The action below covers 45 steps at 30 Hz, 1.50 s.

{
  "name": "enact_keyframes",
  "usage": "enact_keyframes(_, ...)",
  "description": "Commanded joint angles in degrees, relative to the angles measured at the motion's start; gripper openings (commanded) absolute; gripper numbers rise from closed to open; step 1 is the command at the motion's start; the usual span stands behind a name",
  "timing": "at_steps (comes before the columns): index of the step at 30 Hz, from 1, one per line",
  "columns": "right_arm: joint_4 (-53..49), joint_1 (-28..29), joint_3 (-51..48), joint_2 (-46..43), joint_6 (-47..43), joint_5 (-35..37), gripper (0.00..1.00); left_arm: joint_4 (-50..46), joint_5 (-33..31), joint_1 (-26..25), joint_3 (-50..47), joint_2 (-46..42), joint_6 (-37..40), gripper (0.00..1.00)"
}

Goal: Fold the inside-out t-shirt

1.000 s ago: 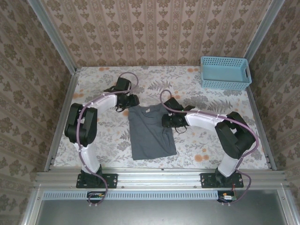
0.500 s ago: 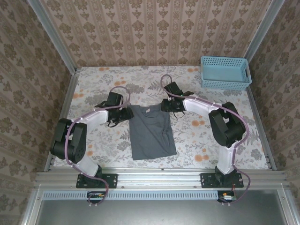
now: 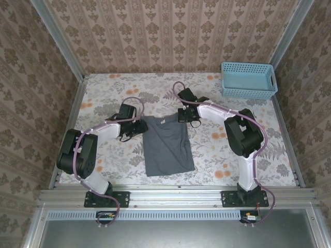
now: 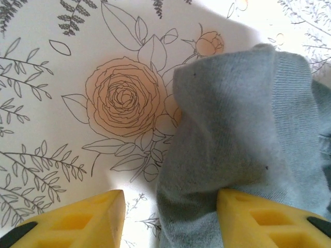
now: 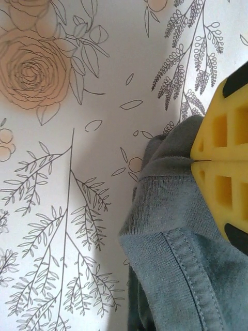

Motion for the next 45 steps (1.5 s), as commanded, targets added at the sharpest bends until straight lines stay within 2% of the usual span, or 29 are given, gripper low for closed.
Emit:
enact_keyframes(1, -2.94, 0.01, 2.17, -3.45, -2.71, 1.71, 0.00, -1.66, -1.48, -0.89, 2.30, 1.99, 0.75, 0.48)
enact_keyframes(10, -6.83, -0.55, 2.86, -4.83, -4.62, 2.67, 0.00, -4.68, -5.75, -3.01, 4.29, 4.59, 1.93, 0.37)
enact_keyframes(14, -6.45, -2.06, 4.14, -4.86, -4.28, -0.72, 0.00, -5.91, -7.45, -3.66, 4.82, 5.14, 2.70, 0.35)
enact_keyframes(17, -7.56, -2.54, 6.89, -3.06, -4.74, -1.39, 0.00, -6.45, -8.61, -4.38, 5.22, 5.47, 3.17, 0.35)
enact_keyframes(21, -9.02, -2.63, 10.34, 1.24, -5.74, -1.32, 0.06, -6.22, -8.80, -4.82, 5.39, 5.76, 3.13, 0.35)
enact_keyframes(26, -9.07, -3.23, 11.63, 4.23, -6.55, 1.43, 0.07, -6.01, -8.59, -4.85, 5.04, 5.68, 3.00, 0.34)
enact_keyframes(27, -9.01, -3.30, 11.60, 4.23, -6.85, 1.29, 0.09, -6.02, -8.71, -4.82, 5.04, 5.51, 3.02, 0.34)
enact_keyframes(29, -8.65, -3.41, 11.08, 3.74, -7.49, 1.81, 0.26, -6.34, -8.36, -4.76, 5.03, 4.78, 2.78, 0.34)
enact_keyframes(31, -9.10, -3.55, 10.79, 2.87, -7.64, 2.16, 0.36, -6.89, -7.22, -4.39, 5.00, 2.95, 2.41, 0.35)
enact_keyframes(34, -7.96, -3.77, 7.90, -0.14, -7.58, 1.30, 0.47, -7.11, -4.81, -4.03, 4.98, -1.51, 2.12, 0.44)
enact_keyframes(38, -4.22, -3.77, 2.18, -3.26, -5.78, -3.65, 0.60, -8.70, -0.39, -4.14, 7.49, -2.65, 1.96, 0.49)
enact_keyframes(41, -1.23, -3.77, -0.57, -2.55, -3.63, -6.61, 0.63, -8.39, -1.14, -3.70, 7.75, -1.25, 0.76, 0.54)
enact_keyframes(45, 1.19, -3.66, -2.07, -0.76, -2.08, -7.04, 0.66, -6.84, -0.14, -2.61, 7.92, 1.87, -1.16, 0.56)
